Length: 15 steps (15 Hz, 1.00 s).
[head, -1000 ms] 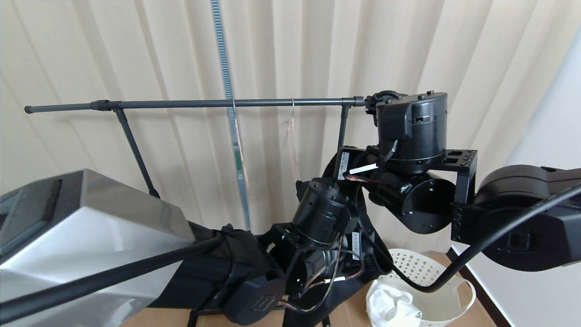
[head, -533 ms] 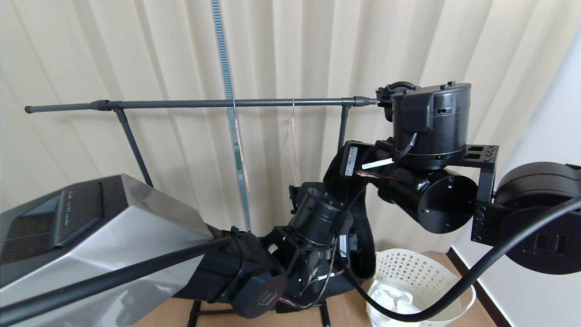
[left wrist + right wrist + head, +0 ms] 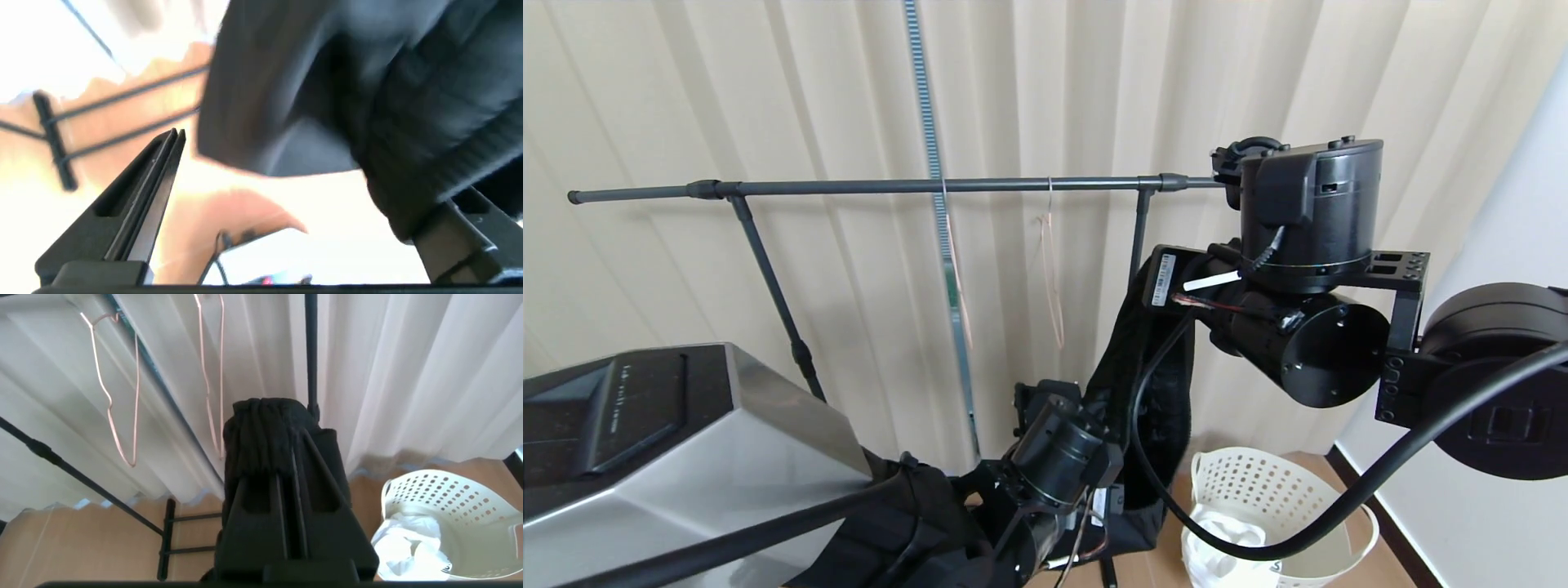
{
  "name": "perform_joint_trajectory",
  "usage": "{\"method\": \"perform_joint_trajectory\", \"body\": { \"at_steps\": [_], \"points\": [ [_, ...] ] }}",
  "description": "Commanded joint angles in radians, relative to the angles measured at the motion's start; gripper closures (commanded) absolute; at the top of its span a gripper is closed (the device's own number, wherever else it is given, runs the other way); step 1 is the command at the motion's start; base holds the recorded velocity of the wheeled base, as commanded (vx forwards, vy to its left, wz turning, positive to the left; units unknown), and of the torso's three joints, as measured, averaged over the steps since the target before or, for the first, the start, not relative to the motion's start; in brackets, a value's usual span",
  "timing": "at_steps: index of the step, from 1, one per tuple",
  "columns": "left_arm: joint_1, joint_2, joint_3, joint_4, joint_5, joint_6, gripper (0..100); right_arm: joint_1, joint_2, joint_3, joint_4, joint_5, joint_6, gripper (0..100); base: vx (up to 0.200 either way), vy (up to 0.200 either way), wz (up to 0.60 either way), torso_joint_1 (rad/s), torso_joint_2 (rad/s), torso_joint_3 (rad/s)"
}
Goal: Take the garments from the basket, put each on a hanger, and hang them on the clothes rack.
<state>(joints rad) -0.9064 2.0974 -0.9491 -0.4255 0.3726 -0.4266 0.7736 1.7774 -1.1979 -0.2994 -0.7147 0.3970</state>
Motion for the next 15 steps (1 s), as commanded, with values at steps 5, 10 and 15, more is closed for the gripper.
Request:
{"method": "perform_joint_trajectory", "body": {
  "at_steps": [5,10,15],
  "points": [
    [-0.046,-0.005,0.076,-0.004,-0.001,-0.003,0,-0.007,0.000,-0.003,-0.004,0.000,0.000,100,0.000,0.000,0.00,0.000,0.00,0.000],
    [-0.060,-0.024,0.125,-0.058,0.016,-0.003,100,-0.042,0.008,-0.011,-0.007,0.000,-0.001,100,0.000,0.000,0.00,0.000,0.00,0.000],
    [-0.049,-0.145,0.162,-0.056,0.020,0.002,100,-0.083,0.007,-0.019,0.000,0.000,-0.006,100,0.000,0.000,0.00,0.000,0.00,0.000]
  ]
}}
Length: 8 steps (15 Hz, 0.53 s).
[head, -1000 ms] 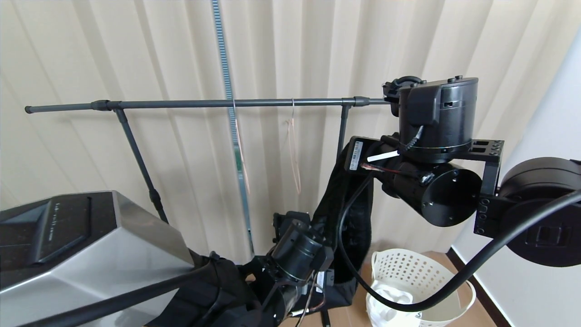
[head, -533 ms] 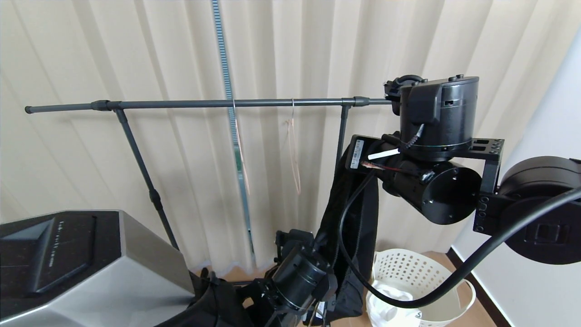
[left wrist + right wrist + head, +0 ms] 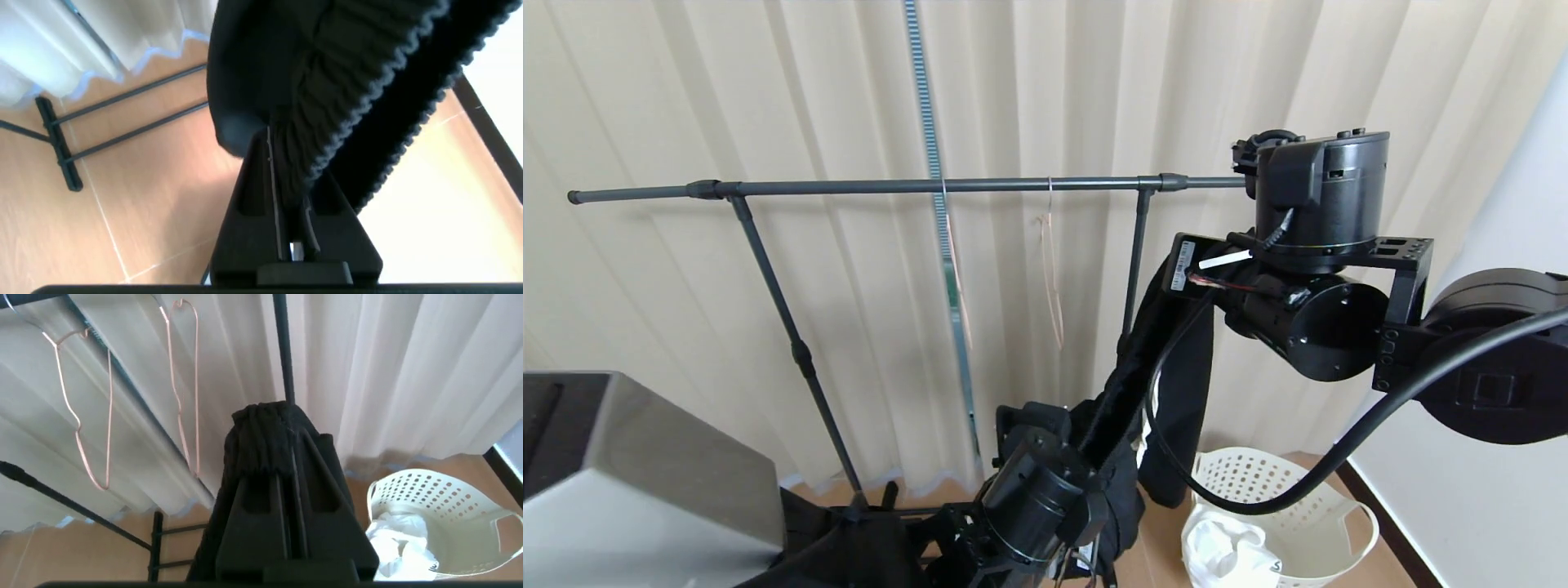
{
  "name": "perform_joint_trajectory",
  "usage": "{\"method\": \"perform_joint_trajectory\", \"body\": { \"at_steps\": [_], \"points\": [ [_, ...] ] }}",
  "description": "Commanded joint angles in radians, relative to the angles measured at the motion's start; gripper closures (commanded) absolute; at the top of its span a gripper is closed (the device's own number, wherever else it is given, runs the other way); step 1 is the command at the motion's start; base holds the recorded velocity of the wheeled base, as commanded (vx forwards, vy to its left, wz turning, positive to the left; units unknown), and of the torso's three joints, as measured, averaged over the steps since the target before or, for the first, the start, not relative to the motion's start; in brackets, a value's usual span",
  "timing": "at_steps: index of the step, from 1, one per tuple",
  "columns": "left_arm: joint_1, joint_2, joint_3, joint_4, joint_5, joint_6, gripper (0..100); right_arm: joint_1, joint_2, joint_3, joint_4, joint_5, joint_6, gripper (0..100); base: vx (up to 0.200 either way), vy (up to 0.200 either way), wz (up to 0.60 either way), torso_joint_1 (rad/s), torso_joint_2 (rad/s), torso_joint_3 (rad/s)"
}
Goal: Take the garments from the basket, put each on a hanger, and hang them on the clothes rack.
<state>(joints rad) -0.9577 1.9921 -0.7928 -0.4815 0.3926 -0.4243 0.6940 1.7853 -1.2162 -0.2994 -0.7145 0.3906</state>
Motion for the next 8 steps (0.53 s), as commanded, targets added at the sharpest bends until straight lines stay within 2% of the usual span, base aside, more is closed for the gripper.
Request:
{"method": "perform_joint_trajectory", "body": {
  "at_steps": [1,4,6,8],
  "points": [
    [0.048,-0.136,0.026,0.006,-0.001,0.033,100,-0.025,-0.011,0.015,0.016,-0.002,-0.015,100,0.000,0.000,0.00,0.000,0.00,0.000],
    [0.139,-0.219,0.047,0.006,-0.008,0.145,100,-0.039,-0.047,0.046,0.089,0.003,-0.092,100,0.000,0.000,0.00,0.000,0.00,0.000],
    [0.200,-0.237,0.047,0.001,-0.043,0.223,100,-0.037,-0.086,0.072,0.174,0.009,-0.125,100,0.000,0.000,0.00,0.000,0.00,0.000],
    [0.244,-0.243,0.027,0.001,-0.052,0.271,100,-0.025,-0.113,0.076,0.258,0.056,-0.138,100,0.000,0.000,0.00,0.000,0.00,0.000]
  ]
}}
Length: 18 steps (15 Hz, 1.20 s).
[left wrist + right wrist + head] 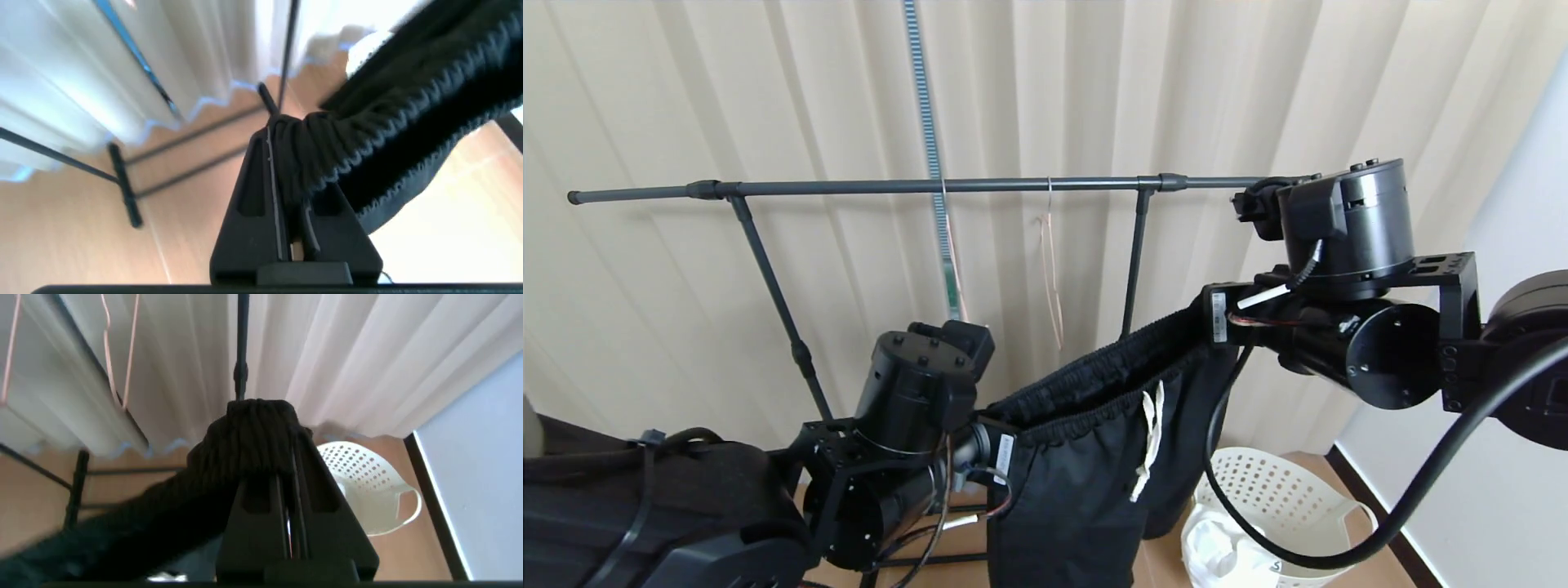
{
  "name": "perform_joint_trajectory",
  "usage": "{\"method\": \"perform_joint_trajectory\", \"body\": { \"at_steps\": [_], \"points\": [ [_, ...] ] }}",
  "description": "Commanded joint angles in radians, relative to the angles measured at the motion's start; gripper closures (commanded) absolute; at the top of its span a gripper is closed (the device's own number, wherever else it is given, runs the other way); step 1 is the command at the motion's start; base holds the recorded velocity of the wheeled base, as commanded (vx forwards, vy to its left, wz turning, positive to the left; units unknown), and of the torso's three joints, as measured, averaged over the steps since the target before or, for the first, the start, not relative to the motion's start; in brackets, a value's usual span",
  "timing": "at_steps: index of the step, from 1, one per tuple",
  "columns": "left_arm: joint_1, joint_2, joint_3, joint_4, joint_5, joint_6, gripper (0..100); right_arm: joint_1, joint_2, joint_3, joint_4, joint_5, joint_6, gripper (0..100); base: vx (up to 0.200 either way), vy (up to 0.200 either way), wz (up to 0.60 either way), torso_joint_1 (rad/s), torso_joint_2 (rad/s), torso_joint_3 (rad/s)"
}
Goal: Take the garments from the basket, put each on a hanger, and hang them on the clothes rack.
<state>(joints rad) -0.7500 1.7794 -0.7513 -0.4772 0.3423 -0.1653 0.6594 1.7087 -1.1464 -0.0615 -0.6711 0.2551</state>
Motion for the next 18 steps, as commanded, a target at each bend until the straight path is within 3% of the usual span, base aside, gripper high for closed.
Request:
{"method": "perform_joint_trajectory", "body": {
  "at_steps": [1,5,12,16,18],
  "points": [
    [0.052,-0.029,-0.031,-0.003,-0.002,0.029,100,0.026,-0.044,0.002,0.078,0.022,-0.002,100,0.000,0.000,0.00,0.000,0.00,0.000],
    [0.126,-0.020,-0.112,0.002,-0.048,0.072,100,0.080,-0.029,-0.010,0.203,0.024,0.004,100,0.000,0.000,0.00,0.000,0.00,0.000],
    [0.178,-0.006,-0.163,0.011,-0.095,0.132,100,0.082,-0.017,-0.015,0.206,0.022,0.021,100,0.000,0.000,0.00,0.000,0.00,0.000],
    [0.245,-0.100,-0.148,0.131,-0.098,0.153,100,0.051,-0.018,-0.024,0.206,0.018,0.016,100,0.000,0.000,0.00,0.000,0.00,0.000],
    [0.274,-0.120,-0.117,0.137,-0.121,0.155,100,0.020,-0.018,-0.026,0.206,0.016,0.015,100,0.000,0.000,0.00,0.000,0.00,0.000]
  ]
}}
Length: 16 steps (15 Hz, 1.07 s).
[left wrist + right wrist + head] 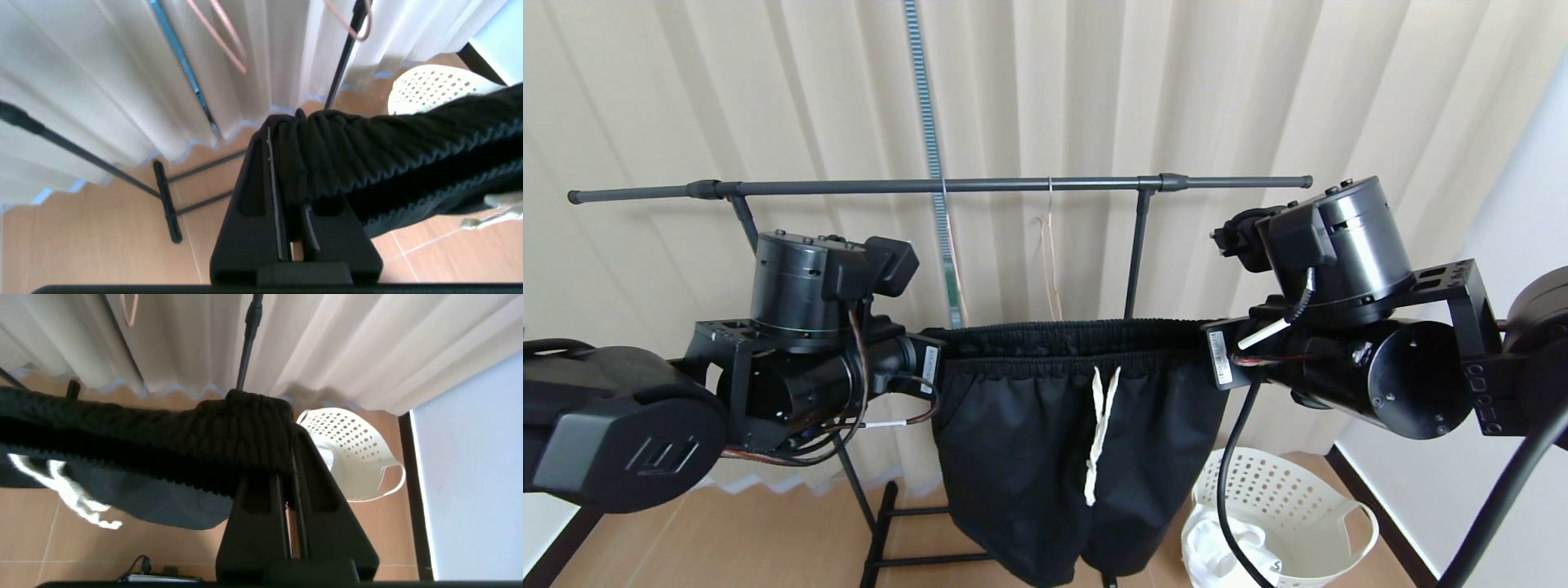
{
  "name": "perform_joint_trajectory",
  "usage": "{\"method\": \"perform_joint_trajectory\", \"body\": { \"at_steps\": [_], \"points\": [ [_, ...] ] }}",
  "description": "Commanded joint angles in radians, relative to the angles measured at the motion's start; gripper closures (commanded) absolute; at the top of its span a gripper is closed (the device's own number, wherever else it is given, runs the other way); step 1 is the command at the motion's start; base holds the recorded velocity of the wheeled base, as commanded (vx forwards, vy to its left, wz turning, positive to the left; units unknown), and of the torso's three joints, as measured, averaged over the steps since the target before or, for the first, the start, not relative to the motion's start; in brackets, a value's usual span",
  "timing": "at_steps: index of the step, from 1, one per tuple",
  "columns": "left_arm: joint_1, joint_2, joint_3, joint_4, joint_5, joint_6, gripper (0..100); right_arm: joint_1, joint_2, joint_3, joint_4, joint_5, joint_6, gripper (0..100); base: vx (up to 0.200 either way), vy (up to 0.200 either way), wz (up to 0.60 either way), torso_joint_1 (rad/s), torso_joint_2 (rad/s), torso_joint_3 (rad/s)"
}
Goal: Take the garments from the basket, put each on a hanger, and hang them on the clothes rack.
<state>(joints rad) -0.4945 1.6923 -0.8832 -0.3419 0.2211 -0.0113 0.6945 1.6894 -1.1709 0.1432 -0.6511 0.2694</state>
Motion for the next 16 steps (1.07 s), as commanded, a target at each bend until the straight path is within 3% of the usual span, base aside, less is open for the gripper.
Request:
{"method": "perform_joint_trajectory", "body": {
  "at_steps": [1,9,16],
  "points": [
    [0.020,-0.039,0.030,0.000,-0.009,-0.001,100,-0.032,0.003,-0.006,0.001,-0.004,-0.002,100,0.000,0.000,0.00,0.000,0.00,0.000],
    [0.022,0.032,-0.031,-0.005,-0.054,-0.009,100,-0.039,0.012,0.020,0.010,-0.005,-0.019,100,0.000,0.000,0.00,0.000,0.00,0.000],
    [0.025,0.214,-0.290,-0.006,-0.058,-0.030,100,0.097,-0.011,0.056,0.168,-0.004,-0.015,100,0.000,0.000,0.00,0.000,0.00,0.000]
  ]
}}
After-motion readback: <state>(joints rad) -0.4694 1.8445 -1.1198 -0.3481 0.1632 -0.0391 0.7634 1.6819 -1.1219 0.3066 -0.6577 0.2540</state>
